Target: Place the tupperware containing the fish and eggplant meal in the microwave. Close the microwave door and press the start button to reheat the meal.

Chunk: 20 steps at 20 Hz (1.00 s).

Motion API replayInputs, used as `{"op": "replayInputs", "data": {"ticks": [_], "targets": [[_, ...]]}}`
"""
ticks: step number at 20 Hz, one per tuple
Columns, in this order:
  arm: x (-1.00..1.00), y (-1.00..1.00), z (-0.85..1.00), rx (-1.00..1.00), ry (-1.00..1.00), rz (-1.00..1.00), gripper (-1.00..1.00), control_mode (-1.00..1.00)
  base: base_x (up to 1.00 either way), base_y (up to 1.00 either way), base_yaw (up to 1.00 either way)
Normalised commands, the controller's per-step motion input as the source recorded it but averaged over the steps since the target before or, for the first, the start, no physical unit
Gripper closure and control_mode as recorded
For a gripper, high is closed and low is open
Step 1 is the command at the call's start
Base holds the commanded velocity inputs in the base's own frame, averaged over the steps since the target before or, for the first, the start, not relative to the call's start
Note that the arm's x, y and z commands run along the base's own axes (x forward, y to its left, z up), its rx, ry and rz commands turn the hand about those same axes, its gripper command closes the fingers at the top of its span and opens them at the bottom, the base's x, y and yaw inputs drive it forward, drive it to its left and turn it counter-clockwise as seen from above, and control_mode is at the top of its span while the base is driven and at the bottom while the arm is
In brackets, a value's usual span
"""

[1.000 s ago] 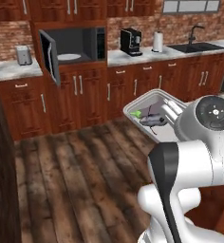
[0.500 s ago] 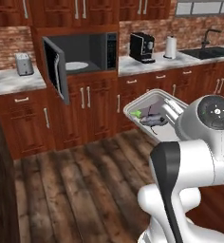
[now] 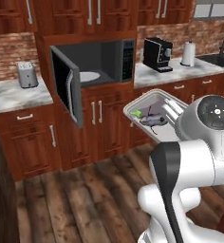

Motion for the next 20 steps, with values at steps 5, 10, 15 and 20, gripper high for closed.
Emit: {"op": "replayInputs", "data": {"ticks": [5,10,15,20], "targets": [[0.0,0.0,0.0,0.0,0.0,0.0,1.0,1.0,1.0,-0.04,0.0],[0.0,0.0,0.0,0.0,0.0,0.0,1.0,1.0,0.9,-0.35,0.08],[0.0,0.0,0.0,0.0,0.0,0.0,1.0,1.0,0.67,-0.6,0.15],[0.0,0.0,0.0,0.0,0.0,0.0,1.0,1.0,0.58,-0.63,0.19]]}}
